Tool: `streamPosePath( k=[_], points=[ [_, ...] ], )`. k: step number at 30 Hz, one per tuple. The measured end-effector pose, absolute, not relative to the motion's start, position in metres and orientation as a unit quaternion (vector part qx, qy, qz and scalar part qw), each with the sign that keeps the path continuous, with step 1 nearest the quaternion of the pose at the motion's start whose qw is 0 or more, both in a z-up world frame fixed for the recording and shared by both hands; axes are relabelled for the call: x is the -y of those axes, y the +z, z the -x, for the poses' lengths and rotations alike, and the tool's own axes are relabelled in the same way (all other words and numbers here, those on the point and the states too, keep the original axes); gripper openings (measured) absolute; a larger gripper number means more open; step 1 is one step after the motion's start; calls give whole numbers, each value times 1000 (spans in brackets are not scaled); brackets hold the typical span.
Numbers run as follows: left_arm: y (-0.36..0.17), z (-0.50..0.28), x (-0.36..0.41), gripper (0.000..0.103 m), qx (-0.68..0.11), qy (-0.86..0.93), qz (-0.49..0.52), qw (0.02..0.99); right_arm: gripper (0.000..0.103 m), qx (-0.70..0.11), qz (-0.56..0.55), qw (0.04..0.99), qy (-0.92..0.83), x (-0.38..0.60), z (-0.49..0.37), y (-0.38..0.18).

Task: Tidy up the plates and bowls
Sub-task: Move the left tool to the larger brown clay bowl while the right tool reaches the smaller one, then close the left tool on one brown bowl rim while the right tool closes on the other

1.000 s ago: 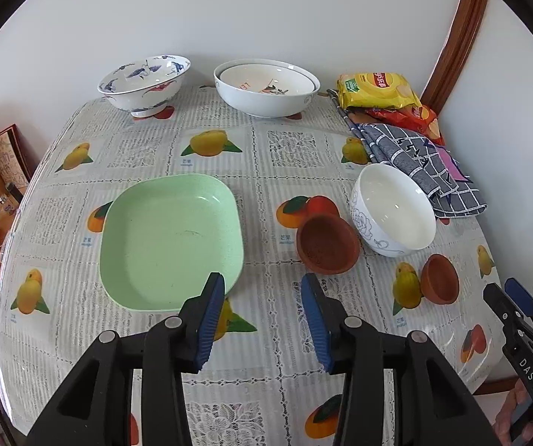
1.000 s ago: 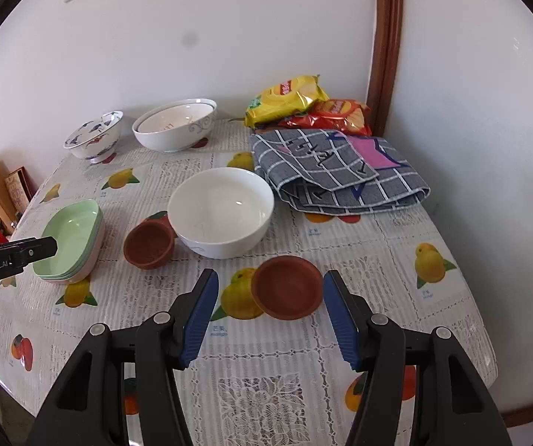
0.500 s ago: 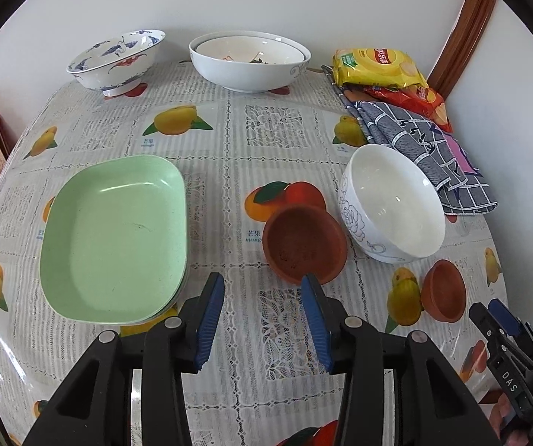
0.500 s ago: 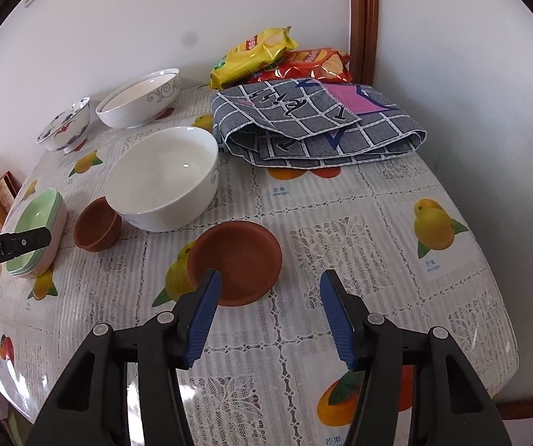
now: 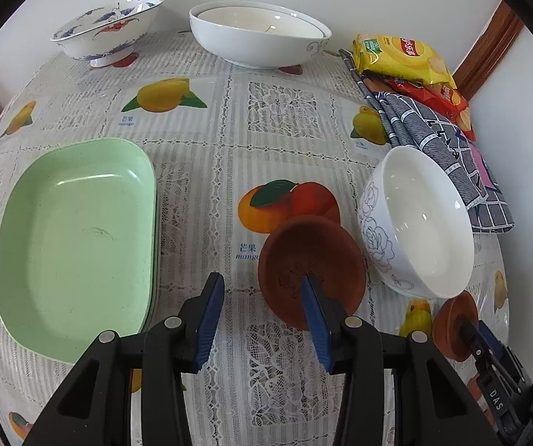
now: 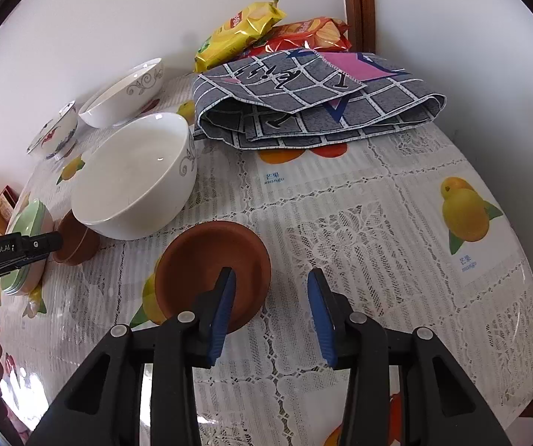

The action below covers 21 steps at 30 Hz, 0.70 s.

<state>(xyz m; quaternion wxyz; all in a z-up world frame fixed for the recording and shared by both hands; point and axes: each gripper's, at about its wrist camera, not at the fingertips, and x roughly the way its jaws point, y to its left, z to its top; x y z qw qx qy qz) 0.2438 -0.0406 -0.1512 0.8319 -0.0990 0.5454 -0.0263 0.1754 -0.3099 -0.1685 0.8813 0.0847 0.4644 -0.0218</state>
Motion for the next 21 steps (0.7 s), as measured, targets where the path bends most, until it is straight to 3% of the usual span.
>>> streamPosePath(
  k=[12, 21],
  points=[
    [-165, -258, 48, 41, -554, -22, 81, 828, 41, -452, -62, 890, -25, 306, -176, -182],
    [-168, -266, 60, 41, -556, -21, 52, 829, 48, -459, -50, 887, -30, 299, -183, -183]
  ],
)
